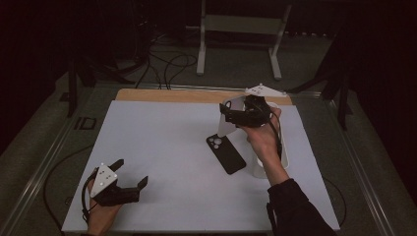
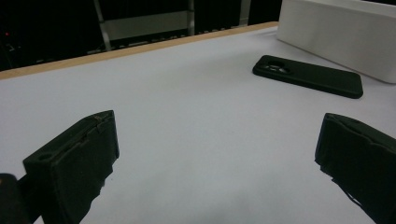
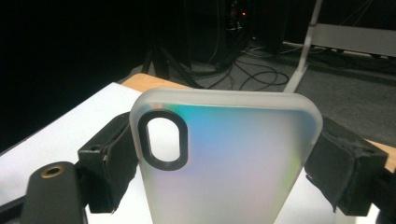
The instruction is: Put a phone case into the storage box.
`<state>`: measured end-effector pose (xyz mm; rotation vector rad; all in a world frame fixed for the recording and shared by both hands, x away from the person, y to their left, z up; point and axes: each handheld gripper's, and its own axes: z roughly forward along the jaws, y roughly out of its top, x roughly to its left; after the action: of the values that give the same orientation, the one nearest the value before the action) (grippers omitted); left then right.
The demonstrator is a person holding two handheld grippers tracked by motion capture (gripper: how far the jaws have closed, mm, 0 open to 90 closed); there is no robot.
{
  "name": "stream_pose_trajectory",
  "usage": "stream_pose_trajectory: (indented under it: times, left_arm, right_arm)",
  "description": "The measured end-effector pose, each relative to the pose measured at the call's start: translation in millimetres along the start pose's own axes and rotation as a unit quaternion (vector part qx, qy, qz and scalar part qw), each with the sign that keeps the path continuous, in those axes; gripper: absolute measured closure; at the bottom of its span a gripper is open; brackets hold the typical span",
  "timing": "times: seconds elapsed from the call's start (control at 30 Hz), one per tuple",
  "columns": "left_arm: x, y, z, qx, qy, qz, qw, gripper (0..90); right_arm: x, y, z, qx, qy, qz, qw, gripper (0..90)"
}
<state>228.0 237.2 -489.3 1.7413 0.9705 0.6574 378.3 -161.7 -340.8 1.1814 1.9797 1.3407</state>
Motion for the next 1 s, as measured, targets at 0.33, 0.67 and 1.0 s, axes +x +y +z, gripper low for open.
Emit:
stream_pose_trajectory:
  times: [0.33, 0.67, 1.0]
  left_arm:
    - [-0.5, -0.3, 0.8, 0.001, 0.002, 0.001, 1.0, 0.2]
    - [-0.4, -0.5, 0.9, 0.002, 0.003, 0.002, 1.0, 0.2]
    - [-0.5, -0.6, 1.0, 0.003, 0.004, 0.002, 1.0, 0.2]
  right_arm:
    - [-19.5, 4.9, -0.4, 0.001, -0.028, 0.011, 0.9995, 16.9]
    - [-37.6, 9.2, -0.1, 0.004, -0.055, 0.015, 0.9983, 16.9]
    - [-56.6, 11.9, -0.6, 0.006, -0.083, 0.025, 0.9963, 16.9]
